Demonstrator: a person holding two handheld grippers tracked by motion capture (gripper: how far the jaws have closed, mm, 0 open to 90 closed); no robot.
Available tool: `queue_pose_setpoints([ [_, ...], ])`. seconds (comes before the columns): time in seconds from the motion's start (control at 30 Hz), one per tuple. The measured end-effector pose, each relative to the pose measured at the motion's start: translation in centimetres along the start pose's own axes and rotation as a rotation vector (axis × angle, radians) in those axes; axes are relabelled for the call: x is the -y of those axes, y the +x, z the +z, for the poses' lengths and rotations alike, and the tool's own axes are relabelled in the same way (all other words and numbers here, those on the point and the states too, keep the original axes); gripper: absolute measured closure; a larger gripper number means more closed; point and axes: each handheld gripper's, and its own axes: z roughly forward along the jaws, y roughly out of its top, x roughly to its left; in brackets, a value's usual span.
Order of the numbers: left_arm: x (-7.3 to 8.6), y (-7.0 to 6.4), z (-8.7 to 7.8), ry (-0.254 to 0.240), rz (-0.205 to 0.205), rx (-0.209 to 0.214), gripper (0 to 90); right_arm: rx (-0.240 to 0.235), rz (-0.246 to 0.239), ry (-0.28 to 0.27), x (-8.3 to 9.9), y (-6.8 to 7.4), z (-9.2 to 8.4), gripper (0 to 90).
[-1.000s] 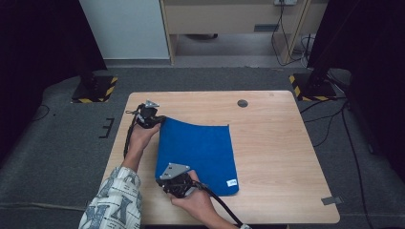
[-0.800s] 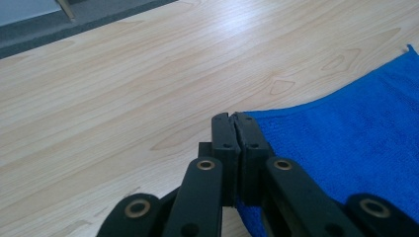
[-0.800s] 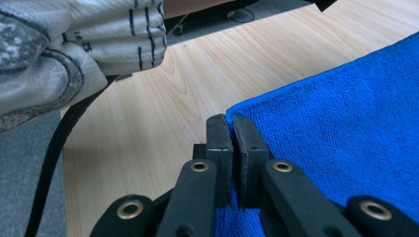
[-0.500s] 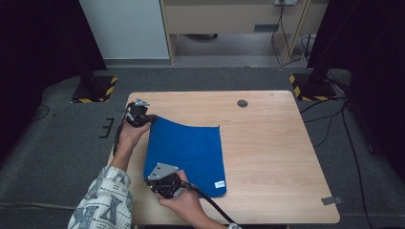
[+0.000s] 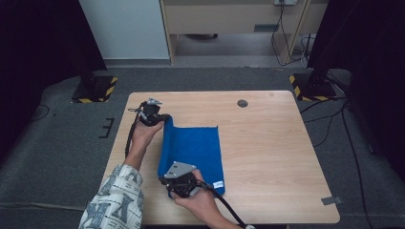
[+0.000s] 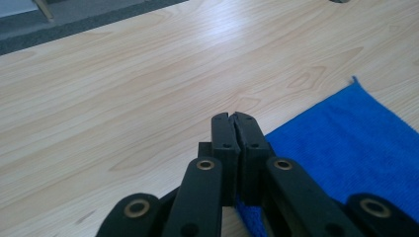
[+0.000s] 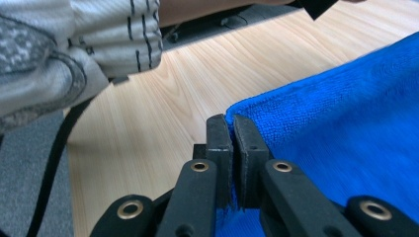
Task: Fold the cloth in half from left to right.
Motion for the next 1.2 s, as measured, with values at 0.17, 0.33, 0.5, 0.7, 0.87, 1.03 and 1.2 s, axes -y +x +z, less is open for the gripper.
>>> queue_pose_setpoints([
  [0.17,-0.8,-2.1,1.5,0.002,0.014,0.021,88.4,0.023,0.014,0.007,1.3,-1.2,-1.7,87.1],
  [0.33,-1.4,-3.7,2.3,0.013,0.036,0.037,88.4,0.043,0.021,0.013,2.3,-1.9,-3.3,87.0],
  [0.5,-1.9,-5.0,3.3,0.026,0.048,0.05,88.3,0.061,0.036,0.024,3.4,-2.5,-4.4,86.9],
  [0.7,-2.4,-6.0,4.2,0.026,0.051,0.065,88.3,0.077,0.064,0.032,4.5,-3.3,-5.5,86.9],
  [0.87,-2.5,-6.8,4.7,0.028,0.05,0.082,88.3,0.088,0.063,0.031,4.9,-3.6,-6.3,86.9],
  [1.03,-2.5,-7.4,5.0,0.029,0.052,0.09,88.2,0.095,0.064,0.043,5.4,-3.7,-6.9,86.8],
  [1.2,-2.7,-7.9,5.4,0.032,0.054,0.092,88.2,0.109,0.073,0.052,6.0,-4.2,-7.5,86.7],
])
